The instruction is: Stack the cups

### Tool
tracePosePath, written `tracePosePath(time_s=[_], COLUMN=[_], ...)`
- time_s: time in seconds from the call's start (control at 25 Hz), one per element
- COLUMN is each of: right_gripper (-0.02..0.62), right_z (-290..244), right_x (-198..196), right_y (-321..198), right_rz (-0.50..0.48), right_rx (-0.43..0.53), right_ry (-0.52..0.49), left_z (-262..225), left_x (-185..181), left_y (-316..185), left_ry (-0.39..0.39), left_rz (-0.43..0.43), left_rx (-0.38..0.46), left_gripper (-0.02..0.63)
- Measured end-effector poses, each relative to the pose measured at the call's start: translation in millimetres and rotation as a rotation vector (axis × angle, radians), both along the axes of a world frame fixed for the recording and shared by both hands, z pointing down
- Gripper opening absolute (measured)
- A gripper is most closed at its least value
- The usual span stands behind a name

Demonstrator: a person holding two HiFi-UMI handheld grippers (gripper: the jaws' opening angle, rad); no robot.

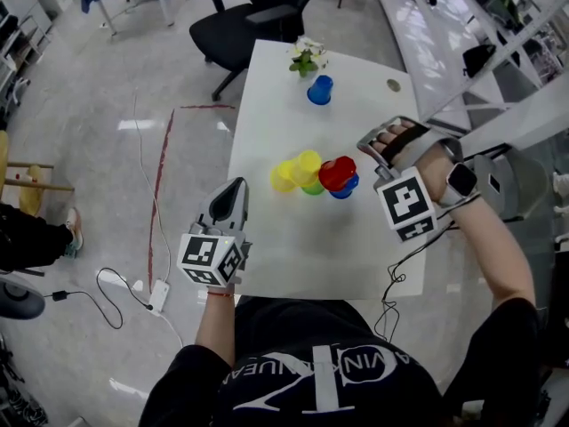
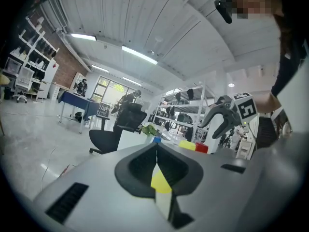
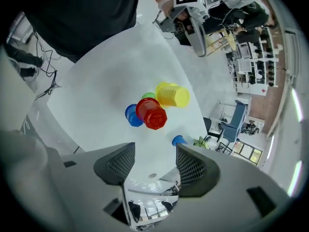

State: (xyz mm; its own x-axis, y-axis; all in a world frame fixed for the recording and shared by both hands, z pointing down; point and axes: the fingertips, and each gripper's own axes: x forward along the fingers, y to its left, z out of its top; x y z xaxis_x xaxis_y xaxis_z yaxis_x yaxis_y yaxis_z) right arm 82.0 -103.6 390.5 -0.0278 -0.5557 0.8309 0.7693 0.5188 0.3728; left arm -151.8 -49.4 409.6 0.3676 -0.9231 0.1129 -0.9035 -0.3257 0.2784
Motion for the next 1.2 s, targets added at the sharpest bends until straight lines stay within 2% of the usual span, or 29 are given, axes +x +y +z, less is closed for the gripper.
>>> tracePosePath(time_s=[0.12, 0.2, 0.44, 0.52, 0.76, 0.88, 1.08, 1.2], right_gripper=[0.265, 0.242, 0.084, 0.072, 0.072, 0.075, 0.131, 0.192], right_z=[-7, -7, 12, 22, 57, 72, 88, 98], right_x=[9, 14, 22, 22, 14, 0, -26, -40], right_y=[-8, -15, -56, -70, -111, -135, -184, -210], right_rz=[0.064, 0.131, 0.407, 0.498, 0.722, 0.789, 0.900, 0.961], right_rx=[-0.027, -0.071, -0.226, -0.276, -0.420, -0.458, -0.524, -0.549], right_ry=[-0.081, -0.176, -0.583, -0.698, -0.958, -1.066, -1.257, -1.326], left_z=[2, 3, 6, 10, 27, 32, 35, 38], left_x=[0, 1, 2, 3, 0, -4, -10, -12], left_y=[-4, -7, -16, -17, -17, -17, -17, -16], left_ry=[-0.002, 0.000, -0.011, -0.018, -0.043, -0.055, -0.085, -0.097], left_rz=[-0.005, -0.009, -0.022, -0.028, -0.065, -0.092, -0.129, -0.150], left_rx=[-0.009, -0.017, -0.034, -0.045, -0.090, -0.102, -0.112, -0.124], left_gripper=[0.005, 0.005, 0.005, 0.005, 0.005, 0.005, 0.005, 0.005])
